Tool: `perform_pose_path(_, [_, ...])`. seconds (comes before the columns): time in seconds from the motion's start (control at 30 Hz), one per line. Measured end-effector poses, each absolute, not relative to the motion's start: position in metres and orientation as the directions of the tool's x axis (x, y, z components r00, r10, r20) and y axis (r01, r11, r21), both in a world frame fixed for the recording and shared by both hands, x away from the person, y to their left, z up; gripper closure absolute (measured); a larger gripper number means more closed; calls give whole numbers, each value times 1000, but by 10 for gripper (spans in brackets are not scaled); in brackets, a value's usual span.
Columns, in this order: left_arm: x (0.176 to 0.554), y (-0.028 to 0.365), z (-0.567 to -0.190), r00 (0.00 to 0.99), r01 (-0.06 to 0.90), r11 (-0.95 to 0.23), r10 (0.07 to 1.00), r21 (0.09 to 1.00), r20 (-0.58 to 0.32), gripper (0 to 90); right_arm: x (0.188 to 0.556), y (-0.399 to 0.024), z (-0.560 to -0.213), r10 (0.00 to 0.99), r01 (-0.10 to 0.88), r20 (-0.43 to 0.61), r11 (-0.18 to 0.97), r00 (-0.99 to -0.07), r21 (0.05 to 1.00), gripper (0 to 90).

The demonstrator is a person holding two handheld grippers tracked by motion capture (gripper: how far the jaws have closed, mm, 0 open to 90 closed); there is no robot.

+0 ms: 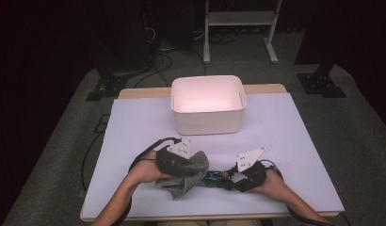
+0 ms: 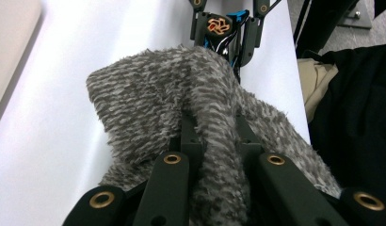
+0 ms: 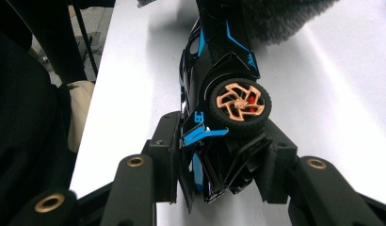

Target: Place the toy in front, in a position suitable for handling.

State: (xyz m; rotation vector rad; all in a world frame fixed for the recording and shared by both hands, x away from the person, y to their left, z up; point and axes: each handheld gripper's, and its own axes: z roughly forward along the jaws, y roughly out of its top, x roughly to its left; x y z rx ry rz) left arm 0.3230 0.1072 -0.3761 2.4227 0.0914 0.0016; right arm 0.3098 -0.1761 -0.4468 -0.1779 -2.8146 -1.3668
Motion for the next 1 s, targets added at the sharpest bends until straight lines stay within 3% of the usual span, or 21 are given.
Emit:
perform_pose_path(0.33, [327, 137, -385, 988, 137, -733, 148, 667, -40, 795, 310, -176, -447, 97, 101, 52, 614, -994, 783, 566])
perform_pose_path(0.5, [322, 136, -386, 990, 133, -728, 132, 672, -53, 794, 310, -176, -447, 98, 102, 53, 616, -994, 781, 567])
perform_pose_path(0.73, [319, 110, -375, 997, 75, -744, 75, 664, -29, 794, 310, -176, -447, 99, 103, 53, 617, -994, 780, 567])
perform_pose_path(1.0, [322, 40, -375, 998, -34, -790, -61, 612, -24, 794, 310, -175, -447, 99, 103, 54, 614, -994, 782, 566])
